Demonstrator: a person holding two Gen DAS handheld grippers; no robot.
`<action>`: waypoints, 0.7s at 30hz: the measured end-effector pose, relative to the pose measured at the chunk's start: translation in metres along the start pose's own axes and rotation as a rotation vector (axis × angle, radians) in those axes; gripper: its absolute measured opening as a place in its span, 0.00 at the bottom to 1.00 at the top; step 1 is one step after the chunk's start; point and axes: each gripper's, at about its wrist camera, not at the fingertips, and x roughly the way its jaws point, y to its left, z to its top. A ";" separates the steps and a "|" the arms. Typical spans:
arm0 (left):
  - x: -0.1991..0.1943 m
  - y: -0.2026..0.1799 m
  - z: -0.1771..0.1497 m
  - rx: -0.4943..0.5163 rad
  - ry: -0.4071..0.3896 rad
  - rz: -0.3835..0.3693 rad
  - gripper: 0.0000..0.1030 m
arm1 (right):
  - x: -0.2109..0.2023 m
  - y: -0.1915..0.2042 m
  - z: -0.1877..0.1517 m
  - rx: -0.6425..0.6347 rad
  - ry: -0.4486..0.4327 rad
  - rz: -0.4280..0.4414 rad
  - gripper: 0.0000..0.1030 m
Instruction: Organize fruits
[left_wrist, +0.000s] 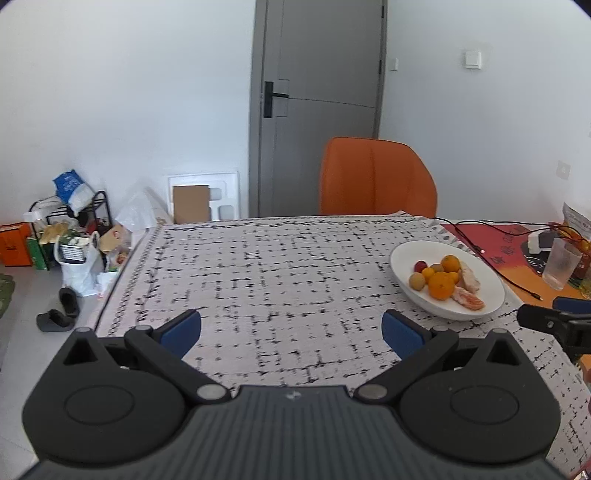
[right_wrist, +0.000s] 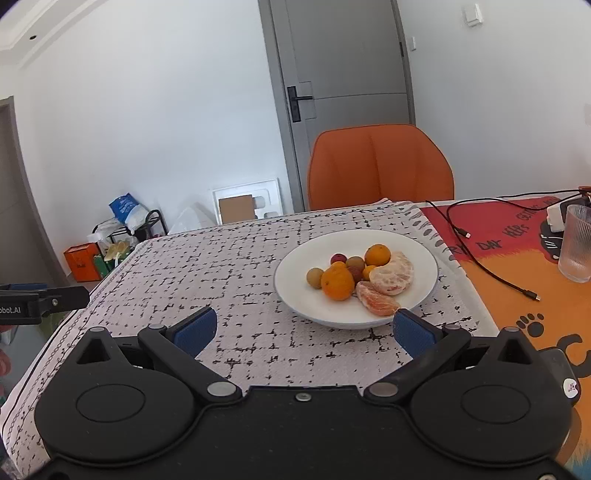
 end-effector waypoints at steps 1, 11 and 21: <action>-0.003 0.002 -0.002 -0.002 -0.001 0.009 1.00 | -0.002 0.002 -0.001 -0.004 0.000 0.000 1.00; -0.026 0.015 -0.018 -0.027 0.004 0.072 1.00 | -0.018 0.016 -0.007 -0.021 0.001 0.013 1.00; -0.034 0.018 -0.032 -0.026 0.022 0.108 1.00 | -0.022 0.029 -0.019 -0.049 0.015 0.032 1.00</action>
